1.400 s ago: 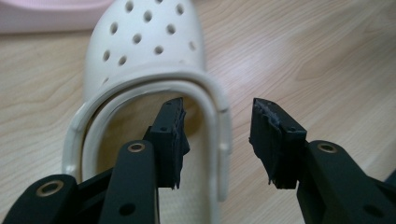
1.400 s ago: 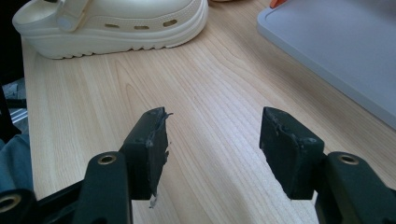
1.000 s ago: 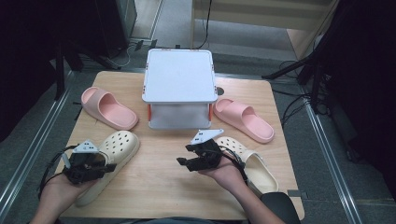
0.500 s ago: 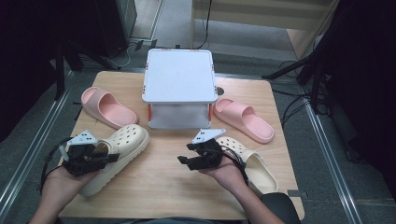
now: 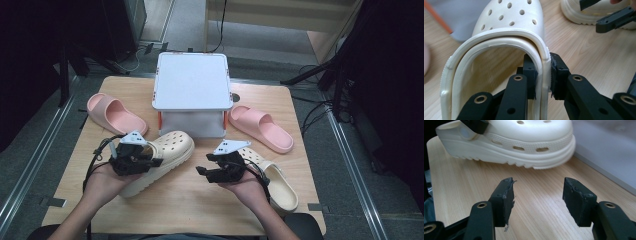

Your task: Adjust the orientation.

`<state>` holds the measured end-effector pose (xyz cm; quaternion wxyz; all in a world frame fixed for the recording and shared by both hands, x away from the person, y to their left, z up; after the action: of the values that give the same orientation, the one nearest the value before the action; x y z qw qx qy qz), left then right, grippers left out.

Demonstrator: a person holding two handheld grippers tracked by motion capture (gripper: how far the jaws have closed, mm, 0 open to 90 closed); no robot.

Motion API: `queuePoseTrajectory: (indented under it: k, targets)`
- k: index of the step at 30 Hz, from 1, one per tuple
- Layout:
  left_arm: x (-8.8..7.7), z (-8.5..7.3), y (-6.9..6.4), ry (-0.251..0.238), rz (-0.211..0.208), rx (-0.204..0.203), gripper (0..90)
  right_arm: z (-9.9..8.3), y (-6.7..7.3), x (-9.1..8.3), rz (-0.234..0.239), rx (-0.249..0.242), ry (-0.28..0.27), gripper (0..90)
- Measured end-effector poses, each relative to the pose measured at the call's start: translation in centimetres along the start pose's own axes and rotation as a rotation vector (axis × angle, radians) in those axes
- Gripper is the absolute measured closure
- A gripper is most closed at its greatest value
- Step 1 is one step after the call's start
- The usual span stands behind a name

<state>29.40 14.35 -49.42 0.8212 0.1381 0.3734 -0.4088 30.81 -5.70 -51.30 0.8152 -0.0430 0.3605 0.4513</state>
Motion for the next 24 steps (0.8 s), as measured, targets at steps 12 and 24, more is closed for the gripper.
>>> queuePoseTrajectory:
  k: [12, 24]
  targets:
    - [3.6, 0.6, -1.2, 0.03, -0.026, 0.059, 76.8, -0.9, -0.3, -1.0, -0.037, 0.04, -0.016, 46.0]
    - [4.6, 0.0, -2.2, 0.056, -0.113, 0.069, 70.3, -1.3, 0.1, -0.6, -0.045, 0.11, -0.022, 48.5]
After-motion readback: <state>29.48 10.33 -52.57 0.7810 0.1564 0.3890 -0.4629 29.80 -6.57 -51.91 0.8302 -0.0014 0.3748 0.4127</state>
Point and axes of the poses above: each handheld gripper's, and its own axes: x roughly forward along the jaws, z roughly out of its top, y roughly to its left, the point moved 7 cm from there along x, roughly forward along the jaws, and after that the axes turned 9 degrees about x, right-handed, at the moved point
